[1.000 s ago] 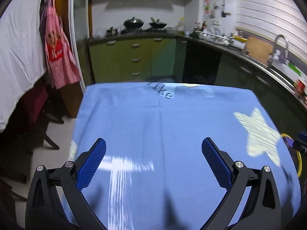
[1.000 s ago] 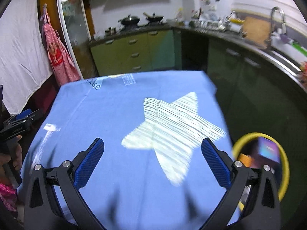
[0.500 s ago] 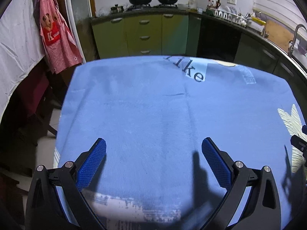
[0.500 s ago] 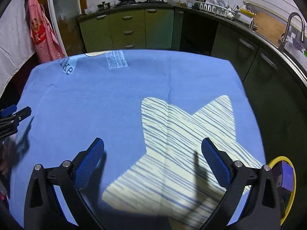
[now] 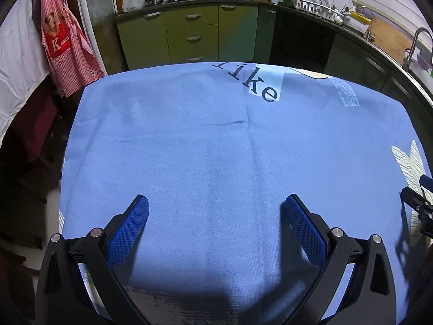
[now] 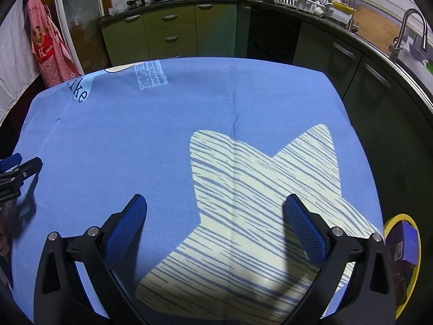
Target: Collect trash
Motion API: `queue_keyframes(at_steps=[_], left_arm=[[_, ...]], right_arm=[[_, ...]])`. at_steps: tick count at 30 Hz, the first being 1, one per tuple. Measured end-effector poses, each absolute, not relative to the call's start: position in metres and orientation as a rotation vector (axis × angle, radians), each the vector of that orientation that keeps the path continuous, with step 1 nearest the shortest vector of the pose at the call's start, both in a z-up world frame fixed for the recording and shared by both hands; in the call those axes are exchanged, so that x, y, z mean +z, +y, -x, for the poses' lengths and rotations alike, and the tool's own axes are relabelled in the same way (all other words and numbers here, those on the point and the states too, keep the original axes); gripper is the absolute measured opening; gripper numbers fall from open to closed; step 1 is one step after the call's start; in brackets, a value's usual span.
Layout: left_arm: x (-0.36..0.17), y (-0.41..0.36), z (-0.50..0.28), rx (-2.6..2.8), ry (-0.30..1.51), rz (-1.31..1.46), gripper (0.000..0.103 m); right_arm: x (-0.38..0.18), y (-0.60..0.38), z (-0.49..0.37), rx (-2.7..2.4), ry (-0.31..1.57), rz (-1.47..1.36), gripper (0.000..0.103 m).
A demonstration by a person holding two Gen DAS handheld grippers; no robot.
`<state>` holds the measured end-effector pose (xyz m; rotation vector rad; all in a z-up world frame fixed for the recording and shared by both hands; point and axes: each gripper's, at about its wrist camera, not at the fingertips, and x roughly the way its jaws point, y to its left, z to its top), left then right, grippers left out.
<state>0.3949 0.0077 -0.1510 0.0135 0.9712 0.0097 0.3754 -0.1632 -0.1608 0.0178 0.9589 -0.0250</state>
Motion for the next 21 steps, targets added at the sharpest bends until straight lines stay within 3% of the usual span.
queue_keyframes(at_steps=[21], left_arm=[[-0.1498, 0.0102, -0.3921, 0.010, 0.971, -0.010, 0.099]], right_arm=[[-0.1611, -0.1630, -0.3754, -0.025, 0.959, -0.018, 0.098]])
